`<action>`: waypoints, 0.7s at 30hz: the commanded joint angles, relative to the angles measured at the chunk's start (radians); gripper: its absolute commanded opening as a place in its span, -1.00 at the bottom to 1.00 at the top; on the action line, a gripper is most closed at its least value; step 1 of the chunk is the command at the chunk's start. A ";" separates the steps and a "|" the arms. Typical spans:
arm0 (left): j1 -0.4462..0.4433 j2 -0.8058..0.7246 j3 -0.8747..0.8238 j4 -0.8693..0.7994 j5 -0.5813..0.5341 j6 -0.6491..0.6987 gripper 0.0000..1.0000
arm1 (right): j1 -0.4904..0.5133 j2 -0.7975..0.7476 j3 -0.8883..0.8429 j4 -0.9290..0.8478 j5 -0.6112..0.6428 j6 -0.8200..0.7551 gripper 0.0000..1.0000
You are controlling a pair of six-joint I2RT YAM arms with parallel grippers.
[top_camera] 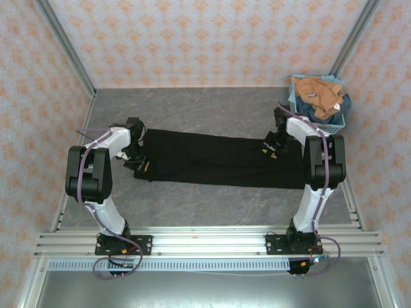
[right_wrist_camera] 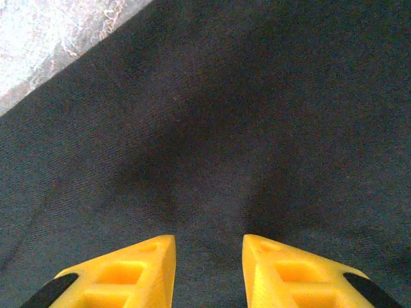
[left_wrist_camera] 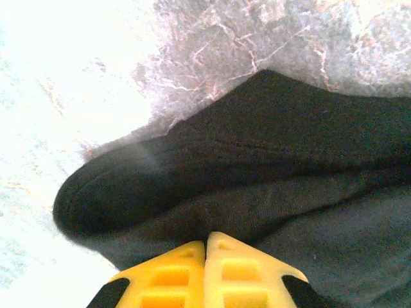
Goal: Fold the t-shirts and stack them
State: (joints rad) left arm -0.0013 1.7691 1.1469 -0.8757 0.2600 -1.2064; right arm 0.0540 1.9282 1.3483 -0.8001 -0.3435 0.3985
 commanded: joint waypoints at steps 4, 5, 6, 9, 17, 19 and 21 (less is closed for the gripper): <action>-0.005 -0.044 0.064 -0.091 -0.071 -0.005 -1.00 | 0.005 -0.026 -0.002 -0.018 0.031 -0.009 -0.34; -0.004 -0.046 0.067 -0.091 -0.076 -0.008 -1.00 | 0.005 -0.028 -0.003 -0.016 0.031 -0.008 -0.34; -0.005 -0.047 0.072 -0.091 -0.081 -0.011 -1.00 | 0.005 -0.030 -0.006 -0.017 0.034 -0.009 -0.34; -0.005 -0.031 0.106 -0.103 -0.098 -0.004 -1.00 | 0.004 -0.032 -0.012 -0.016 0.035 -0.010 -0.34; -0.008 0.004 0.182 -0.158 -0.098 0.025 -0.99 | 0.004 -0.031 -0.026 -0.009 0.039 -0.010 -0.34; -0.008 0.010 0.170 -0.162 -0.090 0.034 -0.94 | 0.004 -0.029 -0.027 -0.007 0.037 -0.009 -0.34; -0.008 0.012 0.143 -0.151 -0.080 0.035 -0.88 | 0.004 -0.029 -0.027 -0.004 0.035 -0.007 -0.34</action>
State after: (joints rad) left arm -0.0021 1.7588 1.3098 -0.9794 0.2085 -1.1873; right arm 0.0540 1.9282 1.3327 -0.7994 -0.3363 0.3985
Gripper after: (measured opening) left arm 0.058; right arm 0.330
